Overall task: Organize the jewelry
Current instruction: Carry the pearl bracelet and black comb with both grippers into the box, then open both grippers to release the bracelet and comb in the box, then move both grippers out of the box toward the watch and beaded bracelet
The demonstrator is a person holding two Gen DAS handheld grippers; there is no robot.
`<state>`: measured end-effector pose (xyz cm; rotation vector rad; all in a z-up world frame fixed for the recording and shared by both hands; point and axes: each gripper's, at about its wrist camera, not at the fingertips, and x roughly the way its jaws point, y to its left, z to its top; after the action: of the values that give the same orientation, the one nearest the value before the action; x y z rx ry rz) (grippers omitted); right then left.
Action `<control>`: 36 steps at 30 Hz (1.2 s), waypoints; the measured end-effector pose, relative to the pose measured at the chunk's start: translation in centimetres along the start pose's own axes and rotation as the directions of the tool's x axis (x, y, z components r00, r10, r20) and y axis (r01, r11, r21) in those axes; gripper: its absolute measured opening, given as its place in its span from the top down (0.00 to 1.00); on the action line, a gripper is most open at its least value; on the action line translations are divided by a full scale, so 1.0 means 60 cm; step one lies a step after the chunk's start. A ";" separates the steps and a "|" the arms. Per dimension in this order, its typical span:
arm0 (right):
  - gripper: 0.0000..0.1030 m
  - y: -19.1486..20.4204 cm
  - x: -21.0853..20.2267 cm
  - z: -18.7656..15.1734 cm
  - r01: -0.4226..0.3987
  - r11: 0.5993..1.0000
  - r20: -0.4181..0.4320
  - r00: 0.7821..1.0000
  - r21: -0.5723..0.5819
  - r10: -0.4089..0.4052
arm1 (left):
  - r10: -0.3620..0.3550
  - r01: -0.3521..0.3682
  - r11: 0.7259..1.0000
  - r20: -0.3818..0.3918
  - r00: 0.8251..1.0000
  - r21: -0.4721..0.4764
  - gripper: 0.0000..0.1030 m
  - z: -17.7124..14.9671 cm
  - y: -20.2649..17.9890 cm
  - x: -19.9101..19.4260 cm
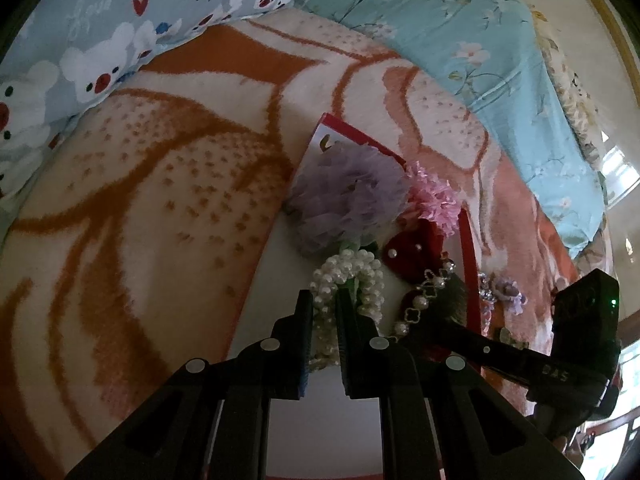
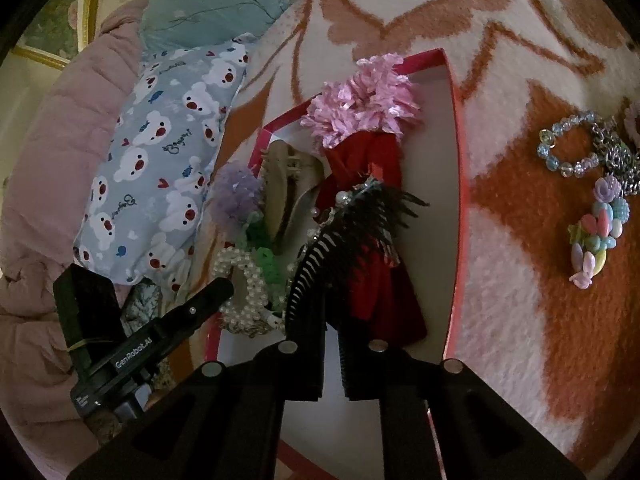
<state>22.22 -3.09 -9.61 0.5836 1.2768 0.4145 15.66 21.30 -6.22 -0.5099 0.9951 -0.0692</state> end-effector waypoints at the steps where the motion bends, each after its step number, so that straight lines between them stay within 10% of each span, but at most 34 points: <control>1: 0.90 0.000 0.000 0.000 0.001 1.000 -0.001 1.000 0.001 -0.001 | 0.003 -0.003 1.000 -0.003 1.000 -0.001 0.90 0.000 0.000 0.000; 11: 0.54 0.013 -0.024 -0.005 0.007 1.000 0.031 0.999 -0.009 -0.007 | 0.021 -0.021 1.000 -0.005 1.000 0.001 0.78 -0.008 -0.003 -0.010; 36: 0.48 -0.111 -0.207 -0.063 0.095 0.988 0.191 0.975 0.124 -0.117 | -0.039 0.043 0.992 -0.037 0.999 0.117 0.69 -0.073 -0.088 -0.055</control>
<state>15.29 -15.02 -4.86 0.6340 1.1391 0.1897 11.19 15.92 -3.20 -0.4216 1.0079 -0.1729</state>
